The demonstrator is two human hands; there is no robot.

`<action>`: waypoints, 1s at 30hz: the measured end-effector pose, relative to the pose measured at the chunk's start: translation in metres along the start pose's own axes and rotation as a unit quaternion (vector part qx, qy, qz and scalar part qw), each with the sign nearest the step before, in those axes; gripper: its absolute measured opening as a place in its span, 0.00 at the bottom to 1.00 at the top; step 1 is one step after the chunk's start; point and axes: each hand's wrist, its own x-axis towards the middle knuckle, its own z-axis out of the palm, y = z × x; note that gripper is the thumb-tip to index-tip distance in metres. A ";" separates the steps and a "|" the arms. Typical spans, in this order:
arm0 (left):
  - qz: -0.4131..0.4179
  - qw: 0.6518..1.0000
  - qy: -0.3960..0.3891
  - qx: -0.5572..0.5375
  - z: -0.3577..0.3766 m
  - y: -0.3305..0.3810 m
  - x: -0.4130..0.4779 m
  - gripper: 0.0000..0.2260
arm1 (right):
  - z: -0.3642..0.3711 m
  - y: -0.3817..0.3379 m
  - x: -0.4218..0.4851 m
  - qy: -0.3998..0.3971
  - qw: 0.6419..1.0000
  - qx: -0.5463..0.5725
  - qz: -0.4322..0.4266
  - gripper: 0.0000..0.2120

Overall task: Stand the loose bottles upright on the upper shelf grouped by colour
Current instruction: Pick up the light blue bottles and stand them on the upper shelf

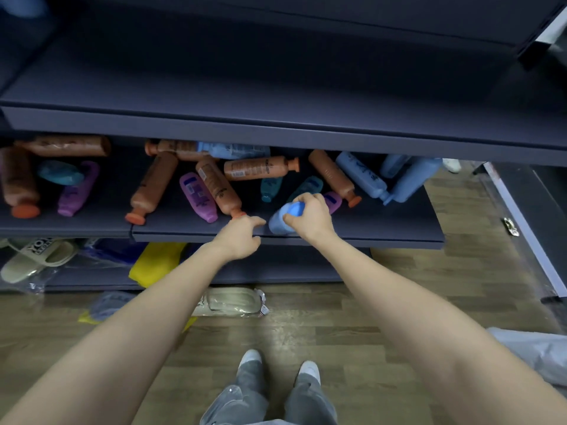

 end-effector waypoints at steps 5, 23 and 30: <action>-0.010 1.000 -0.002 0.012 -0.015 -0.007 -0.015 0.23 | -0.009 -0.022 -0.003 -0.013 0.998 0.050 0.020 0.14; -0.050 0.986 0.091 -0.130 -0.034 0.029 -0.081 0.25 | -0.083 -0.118 -0.056 -0.101 0.981 0.073 -0.150 0.08; -0.044 0.950 0.165 -0.262 -0.038 0.049 -0.108 0.36 | -0.122 -0.154 -0.080 -0.138 0.945 0.122 -0.270 0.02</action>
